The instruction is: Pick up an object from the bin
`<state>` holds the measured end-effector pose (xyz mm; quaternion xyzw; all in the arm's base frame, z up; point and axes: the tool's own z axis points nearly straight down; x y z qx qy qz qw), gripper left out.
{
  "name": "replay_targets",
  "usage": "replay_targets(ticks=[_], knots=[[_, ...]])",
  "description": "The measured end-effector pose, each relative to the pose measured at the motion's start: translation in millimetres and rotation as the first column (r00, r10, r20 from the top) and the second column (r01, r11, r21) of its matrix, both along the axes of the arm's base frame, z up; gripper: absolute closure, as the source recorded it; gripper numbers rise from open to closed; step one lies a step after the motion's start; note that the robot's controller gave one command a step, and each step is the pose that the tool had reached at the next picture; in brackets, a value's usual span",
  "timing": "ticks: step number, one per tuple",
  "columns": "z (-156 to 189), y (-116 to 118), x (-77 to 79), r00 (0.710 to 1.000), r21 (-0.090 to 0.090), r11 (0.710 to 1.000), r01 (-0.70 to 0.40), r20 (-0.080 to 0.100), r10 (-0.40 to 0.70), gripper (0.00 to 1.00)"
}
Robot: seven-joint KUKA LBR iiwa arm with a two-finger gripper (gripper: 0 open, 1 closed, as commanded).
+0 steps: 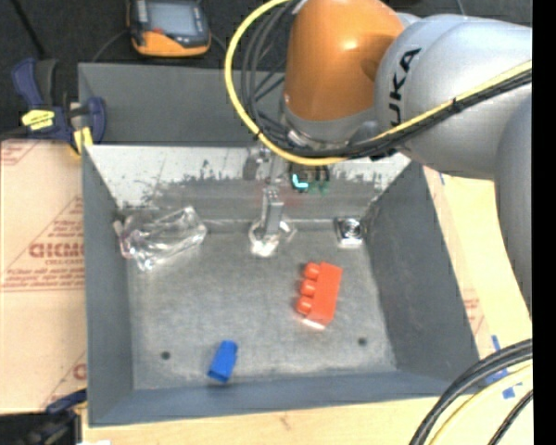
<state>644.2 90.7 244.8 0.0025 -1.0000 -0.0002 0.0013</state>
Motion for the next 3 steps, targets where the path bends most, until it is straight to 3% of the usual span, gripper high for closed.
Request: replay_targets(ticks=[1, 2, 3], knots=[[137.2, 35.7, 1.5, 0.997, 0.000, 0.997, -0.071, 0.017, 0.071, 0.00], [63.5, 54.0, -5.8, 0.999, 0.000, 0.999, 0.042, 0.001, -0.042, 0.00], [-64.1, 65.3, -21.1, 1.000, -0.002, 1.000, -0.028, -0.002, 0.028, 0.00]])
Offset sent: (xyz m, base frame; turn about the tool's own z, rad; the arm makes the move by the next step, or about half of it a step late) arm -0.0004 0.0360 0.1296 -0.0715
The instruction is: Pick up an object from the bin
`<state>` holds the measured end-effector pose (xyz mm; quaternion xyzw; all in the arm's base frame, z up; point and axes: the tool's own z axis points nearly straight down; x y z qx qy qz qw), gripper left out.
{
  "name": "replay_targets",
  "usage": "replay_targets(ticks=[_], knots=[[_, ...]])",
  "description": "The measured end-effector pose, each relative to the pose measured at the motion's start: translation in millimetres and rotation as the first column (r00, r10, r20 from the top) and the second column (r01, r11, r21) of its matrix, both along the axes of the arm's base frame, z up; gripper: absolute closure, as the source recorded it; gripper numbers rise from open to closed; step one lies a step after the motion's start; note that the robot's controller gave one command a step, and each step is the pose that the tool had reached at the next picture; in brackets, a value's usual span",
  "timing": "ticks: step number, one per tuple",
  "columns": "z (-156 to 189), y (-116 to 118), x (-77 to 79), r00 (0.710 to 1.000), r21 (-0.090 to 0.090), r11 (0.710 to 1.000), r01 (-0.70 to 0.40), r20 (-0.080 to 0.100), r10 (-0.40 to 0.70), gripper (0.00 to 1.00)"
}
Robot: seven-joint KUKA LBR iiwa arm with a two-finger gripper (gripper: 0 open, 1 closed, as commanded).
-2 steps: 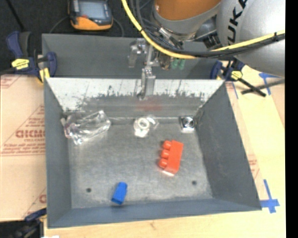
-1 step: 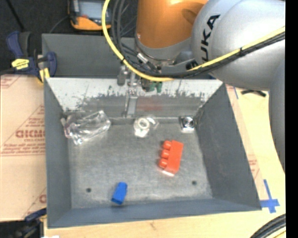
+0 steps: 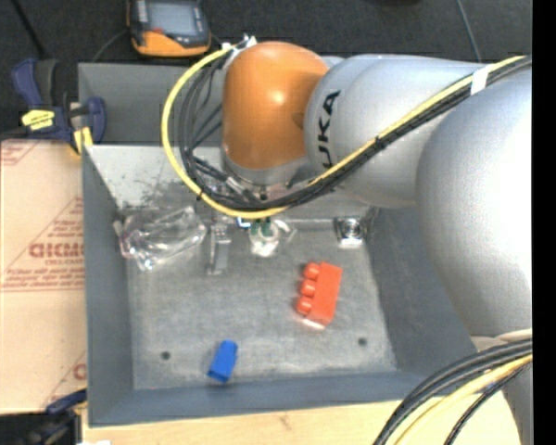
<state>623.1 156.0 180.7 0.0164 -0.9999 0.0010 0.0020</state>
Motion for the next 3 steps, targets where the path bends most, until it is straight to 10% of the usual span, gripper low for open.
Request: replay_targets(ticks=[1, 2, 3], knots=[[-98.6, 24.9, 28.6, 0.977, 0.000, 0.977, -0.213, 0.029, 0.213, 0.00], [-91.7, 27.2, 29.8, 0.977, 0.004, 0.977, -0.211, 0.031, 0.211, 1.00], [-90.6, 67.4, 11.8, 0.977, 0.001, 0.978, -0.210, 0.024, 0.210, 1.00]])
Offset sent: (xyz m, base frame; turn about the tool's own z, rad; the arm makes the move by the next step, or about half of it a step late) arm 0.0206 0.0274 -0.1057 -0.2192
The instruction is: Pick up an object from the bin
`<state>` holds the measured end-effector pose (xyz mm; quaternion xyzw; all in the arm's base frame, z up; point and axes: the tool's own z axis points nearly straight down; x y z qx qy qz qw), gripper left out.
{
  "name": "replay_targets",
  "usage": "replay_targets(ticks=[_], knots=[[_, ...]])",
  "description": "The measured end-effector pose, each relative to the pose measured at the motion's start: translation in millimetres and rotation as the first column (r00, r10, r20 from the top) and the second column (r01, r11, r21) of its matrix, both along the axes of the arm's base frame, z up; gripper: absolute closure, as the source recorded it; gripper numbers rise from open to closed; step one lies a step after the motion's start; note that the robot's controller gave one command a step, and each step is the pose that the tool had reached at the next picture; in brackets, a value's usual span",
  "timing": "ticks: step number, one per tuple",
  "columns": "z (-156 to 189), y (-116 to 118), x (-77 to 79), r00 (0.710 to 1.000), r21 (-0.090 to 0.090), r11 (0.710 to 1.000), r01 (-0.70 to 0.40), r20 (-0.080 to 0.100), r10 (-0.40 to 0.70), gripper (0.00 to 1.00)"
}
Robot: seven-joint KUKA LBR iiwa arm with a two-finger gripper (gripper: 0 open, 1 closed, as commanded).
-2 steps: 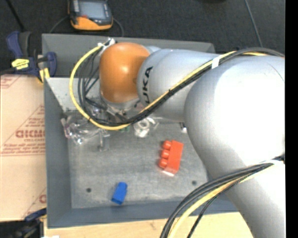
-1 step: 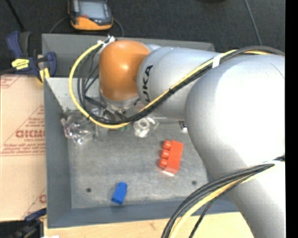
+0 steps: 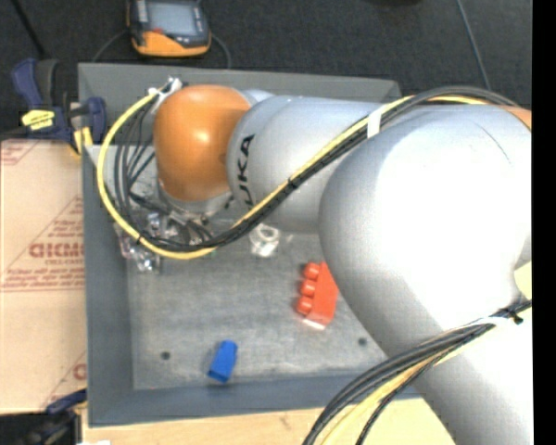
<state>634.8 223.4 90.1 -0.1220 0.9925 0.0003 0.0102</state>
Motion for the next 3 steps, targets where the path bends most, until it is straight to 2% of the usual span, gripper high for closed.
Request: replay_targets(ticks=[1, 2, 3], knots=[[115.4, 7.2, -12.7, 1.000, 0.001, 1.000, -0.005, -0.007, 0.005, 1.00], [43.1, 6.4, 11.0, 0.987, -0.004, 0.987, -0.158, -0.019, 0.157, 1.00], [49.9, 7.6, 15.1, 0.997, 0.000, 0.997, -0.074, -0.012, 0.074, 1.00]])
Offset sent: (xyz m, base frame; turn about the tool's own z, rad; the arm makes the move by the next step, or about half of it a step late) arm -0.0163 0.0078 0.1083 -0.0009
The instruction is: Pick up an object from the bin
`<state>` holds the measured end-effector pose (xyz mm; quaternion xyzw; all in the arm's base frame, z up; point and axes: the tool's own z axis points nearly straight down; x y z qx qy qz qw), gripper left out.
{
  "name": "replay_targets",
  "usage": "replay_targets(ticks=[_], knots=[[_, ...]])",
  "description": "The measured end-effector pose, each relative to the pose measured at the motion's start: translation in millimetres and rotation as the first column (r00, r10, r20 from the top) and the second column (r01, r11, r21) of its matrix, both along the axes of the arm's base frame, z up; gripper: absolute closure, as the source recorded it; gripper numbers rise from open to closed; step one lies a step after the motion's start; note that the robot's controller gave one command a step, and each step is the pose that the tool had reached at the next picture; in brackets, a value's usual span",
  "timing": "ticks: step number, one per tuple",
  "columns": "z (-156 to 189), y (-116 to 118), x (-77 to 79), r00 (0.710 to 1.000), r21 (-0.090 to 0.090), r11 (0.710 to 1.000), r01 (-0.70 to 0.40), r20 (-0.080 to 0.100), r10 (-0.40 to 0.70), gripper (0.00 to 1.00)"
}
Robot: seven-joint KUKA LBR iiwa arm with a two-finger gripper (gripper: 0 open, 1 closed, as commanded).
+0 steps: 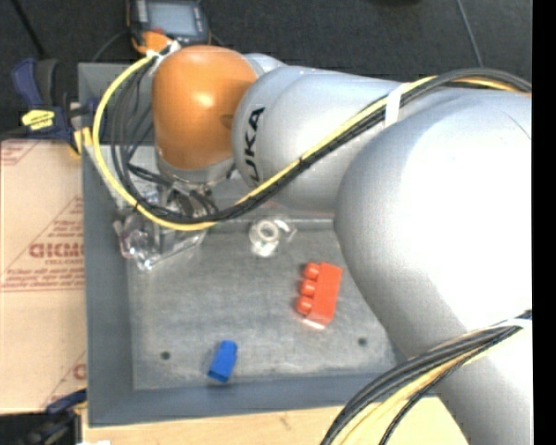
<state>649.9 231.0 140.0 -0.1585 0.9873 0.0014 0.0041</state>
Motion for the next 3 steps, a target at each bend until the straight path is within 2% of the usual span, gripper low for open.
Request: replay_targets(ticks=[1, 2, 3], knots=[[-12.8, 4.7, 4.9, 0.992, 0.001, 0.992, 0.128, 0.000, -0.128, 1.00], [55.5, 6.1, -10.5, 0.991, 0.003, 0.991, 0.131, 0.004, -0.131, 1.00], [10.6, 4.1, -7.3, 0.987, -0.003, 0.987, 0.162, -0.007, -0.162, 1.00]])
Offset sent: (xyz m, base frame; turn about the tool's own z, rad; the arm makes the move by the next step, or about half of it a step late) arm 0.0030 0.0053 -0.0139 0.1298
